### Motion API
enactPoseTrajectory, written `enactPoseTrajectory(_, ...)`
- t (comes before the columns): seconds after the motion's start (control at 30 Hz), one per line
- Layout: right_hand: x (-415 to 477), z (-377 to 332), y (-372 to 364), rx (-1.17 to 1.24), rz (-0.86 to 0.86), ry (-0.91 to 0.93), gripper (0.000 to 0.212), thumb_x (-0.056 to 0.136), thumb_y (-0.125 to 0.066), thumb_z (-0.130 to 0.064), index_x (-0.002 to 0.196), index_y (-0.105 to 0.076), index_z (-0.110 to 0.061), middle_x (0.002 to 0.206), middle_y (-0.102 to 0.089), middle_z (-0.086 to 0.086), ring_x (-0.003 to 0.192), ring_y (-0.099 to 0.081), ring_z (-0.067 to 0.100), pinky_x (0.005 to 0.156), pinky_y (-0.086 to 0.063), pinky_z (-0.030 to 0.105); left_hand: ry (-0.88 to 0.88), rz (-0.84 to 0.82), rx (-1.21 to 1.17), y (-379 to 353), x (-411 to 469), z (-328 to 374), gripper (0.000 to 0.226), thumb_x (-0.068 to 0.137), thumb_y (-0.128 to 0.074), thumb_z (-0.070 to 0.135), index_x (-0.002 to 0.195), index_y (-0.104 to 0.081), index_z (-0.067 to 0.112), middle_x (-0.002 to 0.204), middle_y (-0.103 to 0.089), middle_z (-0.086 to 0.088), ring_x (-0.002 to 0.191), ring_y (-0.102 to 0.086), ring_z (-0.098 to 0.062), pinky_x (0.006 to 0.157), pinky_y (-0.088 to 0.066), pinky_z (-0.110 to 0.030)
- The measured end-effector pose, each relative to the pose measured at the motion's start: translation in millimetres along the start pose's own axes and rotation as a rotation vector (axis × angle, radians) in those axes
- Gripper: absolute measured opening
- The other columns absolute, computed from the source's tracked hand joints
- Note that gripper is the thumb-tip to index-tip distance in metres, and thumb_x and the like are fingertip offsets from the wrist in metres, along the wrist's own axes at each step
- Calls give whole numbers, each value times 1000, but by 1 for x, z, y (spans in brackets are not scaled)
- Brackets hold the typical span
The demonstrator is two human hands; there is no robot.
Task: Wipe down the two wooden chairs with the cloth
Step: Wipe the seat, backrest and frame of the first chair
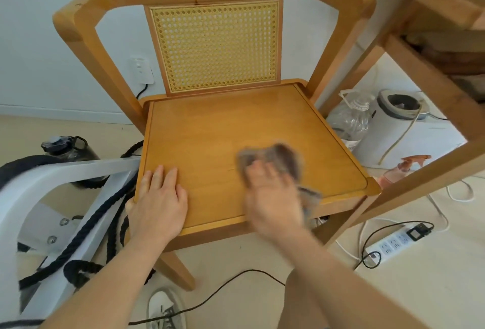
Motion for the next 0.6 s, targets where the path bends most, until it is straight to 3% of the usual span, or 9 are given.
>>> enactPoseTrajectory(0.1, -15, -101, -22, 114, -197, 271, 56, 101, -18, -39, 154, -15, -22, 163, -10, -5, 148, -8, 18, 118, -6, 44, -4, -13, -37, 0, -2, -2, 50, 97, -17, 40, 146, -23, 35, 158, -16, 7, 145, -9, -15, 108, -28, -55)
enactPoseTrajectory(0.17, 1, -80, -11, 96, -160, 296, 55, 101, -19, -46, 153, -18, -29, 161, -16, -9, 146, -13, 16, 117, -8, 41, -15, -2, -43, 3, -1, -1, 49, 97, -16, 40, 145, -25, 36, 158, -16, 8, 145, -9, -14, 108, -28, -54)
enactPoseTrajectory(0.23, 29, 8, 0, -3, -105, 99, 54, 100, -21, -49, 152, -20, -33, 159, -23, -9, 144, -20, 17, 115, -14, 42, -14, -10, -13, 3, 1, -1, 51, 96, -14, 42, 146, -24, 36, 158, -14, 9, 145, -8, -14, 109, -28, -53)
enactPoseTrajectory(0.3, 50, 111, 19, -62, -132, -237, 57, 99, -19, -49, 153, -16, -31, 162, -14, -7, 147, -13, 18, 118, -14, 45, 4, -13, 3, -1, -1, -2, 52, 96, -13, 43, 147, -21, 35, 159, -13, 8, 145, -8, -15, 110, -27, -53)
enactPoseTrajectory(0.37, 53, 140, 27, -59, -127, -391, 60, 99, -17, -48, 154, -13, -25, 163, -8, -4, 149, -6, 19, 119, -11, 47, -1, -1, 18, -1, -1, 1, 52, 96, -14, 42, 147, -20, 34, 159, -13, 7, 145, -8, -16, 110, -25, -53)
enactPoseTrajectory(0.43, 55, 80, 13, -36, -83, -290, 61, 100, -17, -47, 154, -15, -20, 163, -9, -2, 149, -6, 18, 119, -10, 45, -3, -11, 23, -1, -2, 3, 52, 97, -15, 41, 148, -19, 33, 159, -12, 7, 145, -7, -16, 109, -23, -53)
enactPoseTrajectory(0.53, 37, -67, -21, 49, -141, 119, 57, 102, -17, -42, 155, -15, -21, 163, -7, -4, 149, -3, 14, 119, -5, 40, -10, -21, 13, -1, 0, 1, 53, 97, -14, 43, 149, -16, 34, 159, -10, 8, 146, -5, -14, 111, -22, -51)
enactPoseTrajectory(0.6, 27, -111, -26, 87, -213, 298, 55, 102, -17, -41, 154, -15, -25, 163, -8, -7, 149, -4, 12, 119, -4, 39, -19, -17, 2, 0, -1, -1, 52, 97, -14, 44, 148, -17, 36, 159, -10, 9, 146, -6, -13, 111, -23, -50)
Point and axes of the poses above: each hand's wrist, its own x-axis towards the middle knuckle, its own y-axis out of the back of the hand, z = x × y, the point moved 7 cm from there along x, towards the middle knuckle
